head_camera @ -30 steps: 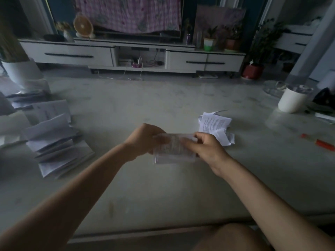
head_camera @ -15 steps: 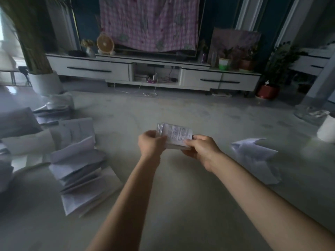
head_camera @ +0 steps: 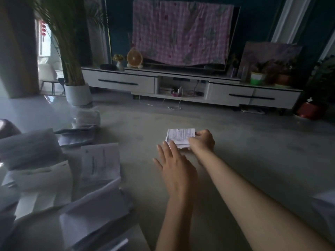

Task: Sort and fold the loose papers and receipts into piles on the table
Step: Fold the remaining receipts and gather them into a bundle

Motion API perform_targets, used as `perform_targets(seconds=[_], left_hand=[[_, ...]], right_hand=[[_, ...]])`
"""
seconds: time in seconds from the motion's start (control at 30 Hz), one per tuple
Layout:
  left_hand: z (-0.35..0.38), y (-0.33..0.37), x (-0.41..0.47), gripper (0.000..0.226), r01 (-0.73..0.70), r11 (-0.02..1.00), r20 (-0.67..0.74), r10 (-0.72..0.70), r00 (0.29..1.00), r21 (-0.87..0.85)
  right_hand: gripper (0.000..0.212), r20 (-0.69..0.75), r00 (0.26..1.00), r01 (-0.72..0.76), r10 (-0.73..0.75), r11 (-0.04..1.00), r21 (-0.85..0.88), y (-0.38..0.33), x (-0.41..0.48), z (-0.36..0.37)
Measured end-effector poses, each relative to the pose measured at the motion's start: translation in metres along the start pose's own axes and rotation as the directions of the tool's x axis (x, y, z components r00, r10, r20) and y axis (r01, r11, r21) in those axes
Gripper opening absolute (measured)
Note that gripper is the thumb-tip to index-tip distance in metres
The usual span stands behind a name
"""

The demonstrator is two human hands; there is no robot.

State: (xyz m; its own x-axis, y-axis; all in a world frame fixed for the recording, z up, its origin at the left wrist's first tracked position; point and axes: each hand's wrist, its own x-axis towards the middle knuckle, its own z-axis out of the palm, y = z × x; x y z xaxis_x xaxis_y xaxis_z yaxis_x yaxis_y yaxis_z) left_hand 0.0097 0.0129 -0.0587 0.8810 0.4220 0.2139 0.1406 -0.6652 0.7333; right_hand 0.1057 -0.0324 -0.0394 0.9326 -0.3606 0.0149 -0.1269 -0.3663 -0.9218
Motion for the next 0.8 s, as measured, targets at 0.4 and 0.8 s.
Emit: perform_targets(seconds=[0.4,0.8], left_hand=[[0.001,0.002,-0.001,0.062,-0.051,0.996,0.092,0.044,0.995,0.071],[0.004,0.011,-0.009,0.053,-0.192,0.980,0.032,0.191,0.981,0.057]], right_hand=[[0.037,0.039,0.999,0.048,-0.036,0.925,-0.377,0.008,0.009,0.011],[0.030,0.285,0.941,0.214,-0.182,0.973,-0.088,-0.006,-0.025,-0.077]])
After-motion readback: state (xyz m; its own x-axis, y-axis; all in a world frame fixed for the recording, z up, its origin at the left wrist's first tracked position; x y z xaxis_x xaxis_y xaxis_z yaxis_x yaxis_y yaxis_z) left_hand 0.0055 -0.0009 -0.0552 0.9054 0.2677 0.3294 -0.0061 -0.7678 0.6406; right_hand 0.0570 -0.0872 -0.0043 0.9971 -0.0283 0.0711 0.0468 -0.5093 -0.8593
